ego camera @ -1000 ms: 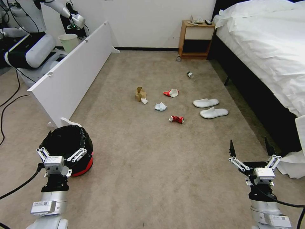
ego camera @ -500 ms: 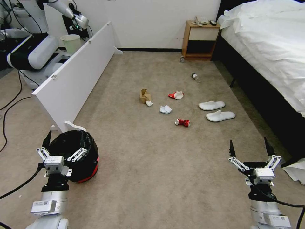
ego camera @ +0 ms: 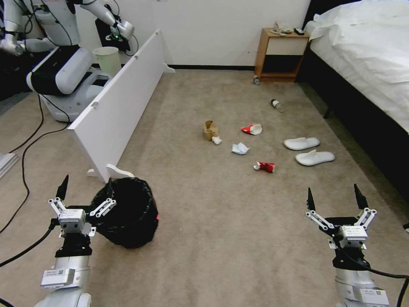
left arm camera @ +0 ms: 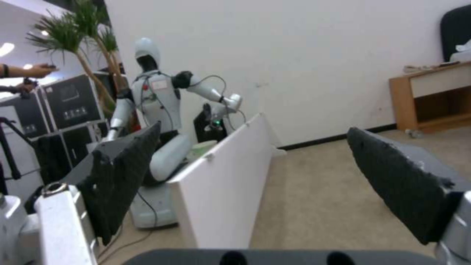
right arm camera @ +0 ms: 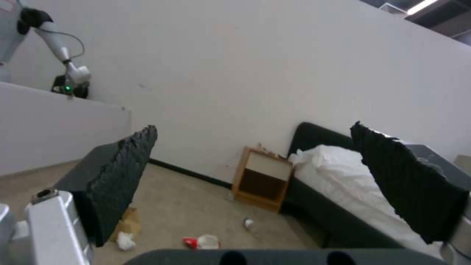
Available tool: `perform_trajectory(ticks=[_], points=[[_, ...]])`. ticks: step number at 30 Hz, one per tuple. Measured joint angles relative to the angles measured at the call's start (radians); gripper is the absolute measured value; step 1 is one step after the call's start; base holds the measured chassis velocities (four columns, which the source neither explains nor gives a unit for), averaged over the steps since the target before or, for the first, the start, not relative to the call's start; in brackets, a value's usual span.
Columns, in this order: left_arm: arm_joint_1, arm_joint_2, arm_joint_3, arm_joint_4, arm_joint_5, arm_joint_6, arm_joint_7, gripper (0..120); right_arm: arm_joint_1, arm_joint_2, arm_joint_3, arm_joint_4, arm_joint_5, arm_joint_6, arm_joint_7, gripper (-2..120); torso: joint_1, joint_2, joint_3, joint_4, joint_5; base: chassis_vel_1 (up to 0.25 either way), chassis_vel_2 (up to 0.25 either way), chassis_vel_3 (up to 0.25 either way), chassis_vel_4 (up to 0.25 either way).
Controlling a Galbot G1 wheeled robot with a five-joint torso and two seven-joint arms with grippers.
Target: Pick up the trash bin, then pick up the garbage from the floor and place it into the trash bin.
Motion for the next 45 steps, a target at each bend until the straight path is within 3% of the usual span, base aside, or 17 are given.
perform_trajectory(ticks=[12,36,38,40,41,43,44,45], points=[[-0.007,0.005,-0.001,0.003,0.000,0.004,0.000,100,0.002,0.000,-0.003,-0.001,0.000,-0.003,0.001,100,0.000,0.000,0.000,0.0001,0.0001,0.181,0.240,-0.181,-0.233],[-0.009,0.005,0.006,0.015,0.001,0.012,0.004,100,0.012,0.001,-0.006,-0.012,-0.002,0.001,0.005,100,0.000,0.000,0.000,0.0000,0.0000,-0.102,0.097,0.103,-0.091],[-0.009,0.011,0.007,0.011,-0.006,0.030,0.005,100,0.012,0.001,-0.006,-0.012,-0.001,0.002,0.007,100,0.000,0.000,0.000,0.0000,-0.0002,0.000,0.000,0.000,0.000],[-0.011,0.050,0.012,-0.013,-0.047,0.140,0.005,100,0.012,-0.001,-0.006,-0.006,-0.001,0.001,0.011,100,0.000,0.000,0.000,0.0000,0.0000,0.000,0.000,0.000,0.000],[-0.011,0.050,0.012,-0.013,-0.047,0.140,0.005,100,0.012,-0.001,-0.006,-0.006,-0.001,0.001,0.011,100,0.000,0.000,0.000,0.0000,0.0000,0.000,0.000,0.000,0.000],[-0.012,0.105,0.022,-0.032,-0.098,0.285,0.003,100,0.013,-0.002,-0.006,0.001,-0.001,0.001,0.013,100,0.000,0.000,0.000,0.0000,-0.0001,0.000,0.000,0.000,0.000],[-0.012,0.105,0.022,-0.032,-0.098,0.285,0.003,100,0.013,-0.002,-0.006,0.001,-0.001,0.001,0.013,100,0.000,0.000,0.000,0.0000,-0.0001,0.000,0.000,0.000,0.000],[-0.011,0.138,0.026,-0.039,-0.119,0.370,0.002,100,0.013,-0.002,-0.006,0.003,0.000,0.001,0.015,100,0.000,0.000,0.000,-0.0001,-0.0001,0.000,0.000,0.000,0.000]])
